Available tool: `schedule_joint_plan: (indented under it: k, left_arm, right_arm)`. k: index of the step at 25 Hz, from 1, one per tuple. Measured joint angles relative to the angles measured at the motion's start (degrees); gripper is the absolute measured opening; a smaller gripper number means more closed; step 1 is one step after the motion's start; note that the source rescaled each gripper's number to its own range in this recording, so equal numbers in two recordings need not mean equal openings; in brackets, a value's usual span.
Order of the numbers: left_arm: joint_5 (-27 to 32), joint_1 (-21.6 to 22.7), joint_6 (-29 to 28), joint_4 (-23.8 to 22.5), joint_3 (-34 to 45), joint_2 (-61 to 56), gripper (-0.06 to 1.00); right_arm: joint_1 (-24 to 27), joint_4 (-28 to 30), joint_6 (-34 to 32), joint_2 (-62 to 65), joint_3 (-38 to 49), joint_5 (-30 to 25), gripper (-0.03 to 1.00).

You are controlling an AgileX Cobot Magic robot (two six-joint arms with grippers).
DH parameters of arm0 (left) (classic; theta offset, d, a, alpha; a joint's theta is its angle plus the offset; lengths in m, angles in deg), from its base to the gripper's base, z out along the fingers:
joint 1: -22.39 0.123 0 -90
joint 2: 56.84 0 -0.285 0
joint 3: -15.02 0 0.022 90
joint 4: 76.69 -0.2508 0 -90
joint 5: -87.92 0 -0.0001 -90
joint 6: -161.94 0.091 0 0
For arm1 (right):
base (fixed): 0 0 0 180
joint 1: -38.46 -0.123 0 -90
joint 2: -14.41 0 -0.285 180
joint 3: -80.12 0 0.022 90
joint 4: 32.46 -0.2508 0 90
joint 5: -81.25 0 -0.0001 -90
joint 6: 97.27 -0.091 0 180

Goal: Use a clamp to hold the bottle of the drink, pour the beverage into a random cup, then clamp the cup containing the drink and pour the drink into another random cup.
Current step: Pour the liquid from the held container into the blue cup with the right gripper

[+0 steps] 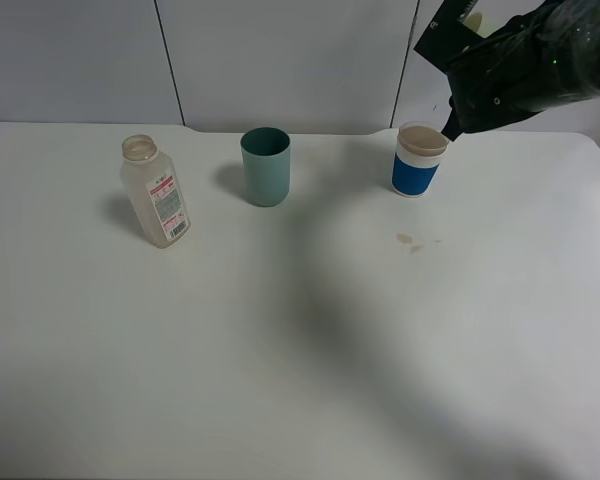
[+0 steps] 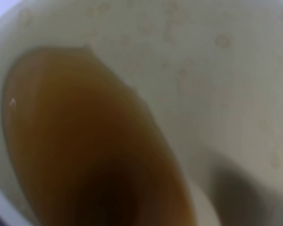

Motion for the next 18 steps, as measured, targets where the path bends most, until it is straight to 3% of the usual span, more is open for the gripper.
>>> schedule_joint_plan:
  k: [18]
  left_arm:
    - [0.0, 0.0, 0.0, 0.0, 0.0, 0.0, 1.00]
  right_arm:
    - [0.0, 0.0, 7.3, 0.0, 0.0, -3.5, 0.03]
